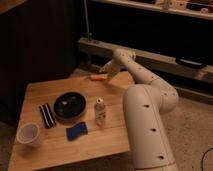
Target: Place the pepper in the ceramic cup
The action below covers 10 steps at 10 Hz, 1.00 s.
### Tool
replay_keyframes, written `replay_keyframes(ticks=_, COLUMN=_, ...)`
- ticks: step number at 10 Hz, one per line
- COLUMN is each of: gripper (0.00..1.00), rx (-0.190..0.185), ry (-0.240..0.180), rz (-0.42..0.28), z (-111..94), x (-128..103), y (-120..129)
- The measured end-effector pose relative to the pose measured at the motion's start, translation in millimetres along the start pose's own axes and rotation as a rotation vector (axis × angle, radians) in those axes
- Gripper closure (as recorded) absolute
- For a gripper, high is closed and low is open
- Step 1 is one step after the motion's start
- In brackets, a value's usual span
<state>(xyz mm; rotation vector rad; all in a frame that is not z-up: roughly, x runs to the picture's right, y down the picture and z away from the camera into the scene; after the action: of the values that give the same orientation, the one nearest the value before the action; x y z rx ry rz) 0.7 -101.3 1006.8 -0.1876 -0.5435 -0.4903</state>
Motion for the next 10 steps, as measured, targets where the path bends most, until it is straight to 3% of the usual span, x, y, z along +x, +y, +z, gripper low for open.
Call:
replay_keyframes(ticks=5, gripper=0.39, rx=-0.017, ry=-0.001, rz=0.011, z=6, x=-3, y=-11)
replay_keyframes(ticks=9, gripper=0.39, rx=-0.104, ry=0.021, rz=0.014, z=25, x=-4, y=-15)
replay_keyframes(ticks=10, gripper=0.39, rx=-0.111, ry=0.026, rz=0.016, z=26, x=-3, y=-15)
